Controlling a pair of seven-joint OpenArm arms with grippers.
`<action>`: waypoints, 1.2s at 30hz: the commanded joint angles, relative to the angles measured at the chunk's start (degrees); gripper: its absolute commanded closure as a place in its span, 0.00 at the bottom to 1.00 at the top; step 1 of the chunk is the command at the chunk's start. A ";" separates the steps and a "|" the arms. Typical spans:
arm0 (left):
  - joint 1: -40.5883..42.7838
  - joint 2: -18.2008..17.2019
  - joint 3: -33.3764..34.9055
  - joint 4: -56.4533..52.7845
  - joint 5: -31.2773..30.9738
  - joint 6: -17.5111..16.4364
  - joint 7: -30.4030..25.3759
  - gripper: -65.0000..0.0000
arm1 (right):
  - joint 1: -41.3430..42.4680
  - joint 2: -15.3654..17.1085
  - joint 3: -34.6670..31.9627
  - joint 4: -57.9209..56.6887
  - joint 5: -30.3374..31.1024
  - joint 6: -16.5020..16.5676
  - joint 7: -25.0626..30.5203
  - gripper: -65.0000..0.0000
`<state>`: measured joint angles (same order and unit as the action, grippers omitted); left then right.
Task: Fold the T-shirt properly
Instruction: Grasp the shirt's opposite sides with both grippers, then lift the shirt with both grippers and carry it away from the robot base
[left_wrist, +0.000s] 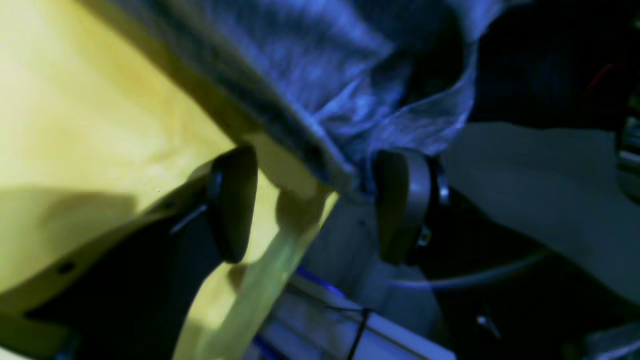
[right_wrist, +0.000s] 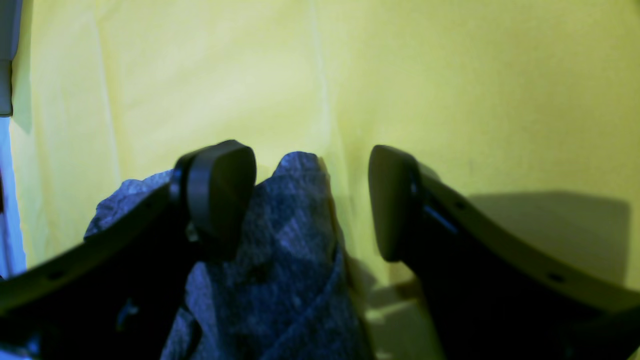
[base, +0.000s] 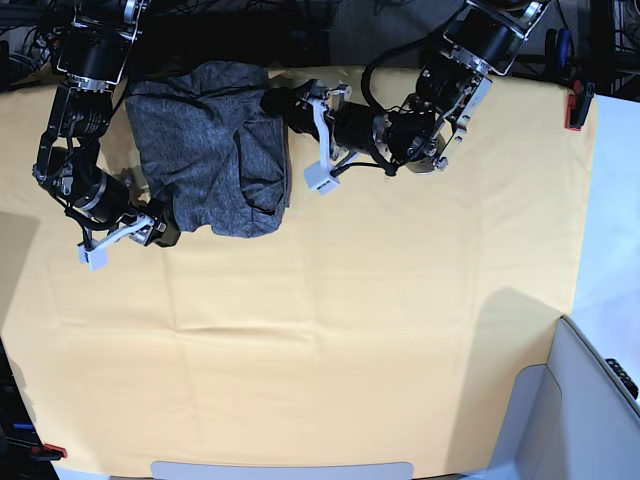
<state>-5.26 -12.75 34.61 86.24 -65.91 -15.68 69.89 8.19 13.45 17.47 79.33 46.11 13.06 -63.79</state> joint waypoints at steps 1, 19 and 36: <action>-0.85 0.75 -0.02 -0.13 -0.07 -0.27 -0.13 0.45 | -0.05 0.13 -0.20 -0.16 -1.58 -0.53 -2.54 0.39; -2.35 5.32 0.16 -11.73 -0.07 -0.36 -0.04 0.45 | 0.56 0.22 -0.20 -0.16 -1.67 -0.53 -2.54 0.39; -4.72 5.32 5.52 -12.08 -0.16 -0.27 0.84 0.69 | 2.06 0.13 -0.82 -0.25 -1.67 -0.53 -2.54 0.41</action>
<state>-10.48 -7.60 39.55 74.65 -66.63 -16.73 69.38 9.58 13.39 16.93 79.00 45.32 13.04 -64.66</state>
